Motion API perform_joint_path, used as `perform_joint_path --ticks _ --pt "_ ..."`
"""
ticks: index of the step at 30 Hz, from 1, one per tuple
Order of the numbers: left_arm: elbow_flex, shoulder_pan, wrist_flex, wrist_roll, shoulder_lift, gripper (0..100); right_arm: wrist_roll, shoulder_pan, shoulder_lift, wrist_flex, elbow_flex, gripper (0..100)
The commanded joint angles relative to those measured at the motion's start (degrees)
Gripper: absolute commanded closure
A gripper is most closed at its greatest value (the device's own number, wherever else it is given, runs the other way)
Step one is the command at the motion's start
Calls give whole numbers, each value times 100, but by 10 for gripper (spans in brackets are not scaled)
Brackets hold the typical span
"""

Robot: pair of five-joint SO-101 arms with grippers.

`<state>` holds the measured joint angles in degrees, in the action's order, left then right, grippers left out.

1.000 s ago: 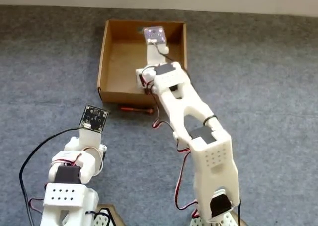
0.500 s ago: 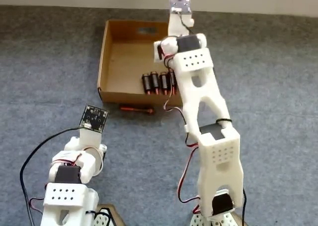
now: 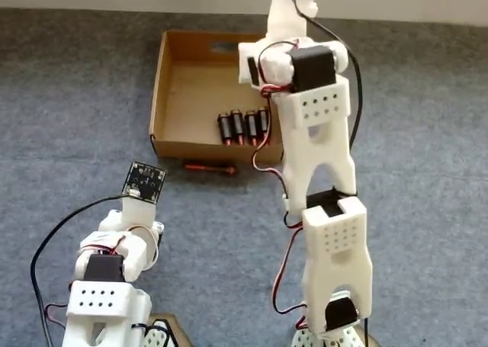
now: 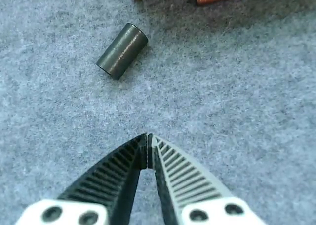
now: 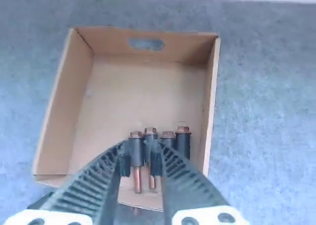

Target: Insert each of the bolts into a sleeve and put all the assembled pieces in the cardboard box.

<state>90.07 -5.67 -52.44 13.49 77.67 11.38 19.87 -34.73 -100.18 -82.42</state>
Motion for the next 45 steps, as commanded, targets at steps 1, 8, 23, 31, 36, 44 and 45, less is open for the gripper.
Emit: perform_joint_path --ticks 1,8,23,31,36,44,45 --pt "-13 -22 97 -9 66 966 -44 31 127 -110 -259 933" --pt "-13 -22 97 -9 66 966 -53 400 1569 -101 1182 933" --pt "-66 -57 53 -9 75 966 -510 857 6387 2369 9807 933" --pt "-1640 -1692 -1415 967 66 965 -501 1165 7679 4505 12787 923" --pt "-2018 -3574 -1451 1714 22 965 -501 1903 7679 5288 13332 847" --pt "-1982 -5147 -1116 2022 57 965 457 2853 7486 6545 13367 847" --pt "-1982 -5235 -1002 2022 40 965 536 2949 7354 6615 13349 847"
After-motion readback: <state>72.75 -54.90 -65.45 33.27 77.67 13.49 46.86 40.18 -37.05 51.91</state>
